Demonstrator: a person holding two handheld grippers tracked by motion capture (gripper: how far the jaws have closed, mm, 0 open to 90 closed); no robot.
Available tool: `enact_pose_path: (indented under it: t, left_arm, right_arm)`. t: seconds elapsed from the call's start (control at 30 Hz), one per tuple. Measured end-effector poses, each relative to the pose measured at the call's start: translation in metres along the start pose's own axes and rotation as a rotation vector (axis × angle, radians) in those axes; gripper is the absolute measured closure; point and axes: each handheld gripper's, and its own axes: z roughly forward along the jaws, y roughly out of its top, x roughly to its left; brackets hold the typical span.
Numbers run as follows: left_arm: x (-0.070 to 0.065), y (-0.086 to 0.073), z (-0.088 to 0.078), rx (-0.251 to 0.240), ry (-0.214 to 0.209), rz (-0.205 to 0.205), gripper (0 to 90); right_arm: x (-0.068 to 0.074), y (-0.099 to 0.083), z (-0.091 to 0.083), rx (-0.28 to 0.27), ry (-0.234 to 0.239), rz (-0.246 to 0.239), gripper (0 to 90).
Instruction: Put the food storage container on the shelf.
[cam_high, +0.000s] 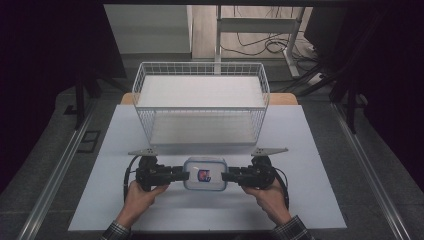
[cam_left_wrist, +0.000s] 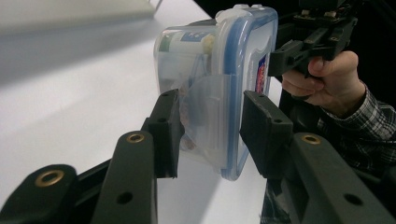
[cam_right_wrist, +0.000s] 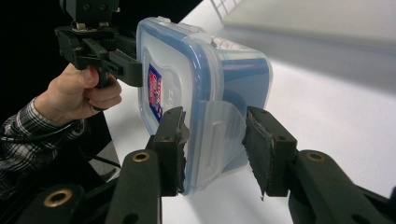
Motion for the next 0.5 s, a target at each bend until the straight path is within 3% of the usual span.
enact_pose_path:
  t: [0.5]
  left_arm:
    - [-0.011,0.054,-0.015,-0.071,0.048,0.036,58.4]
  right_arm:
    - [0.000,0.063,-0.013,-0.037,0.007,-0.051,58.4]
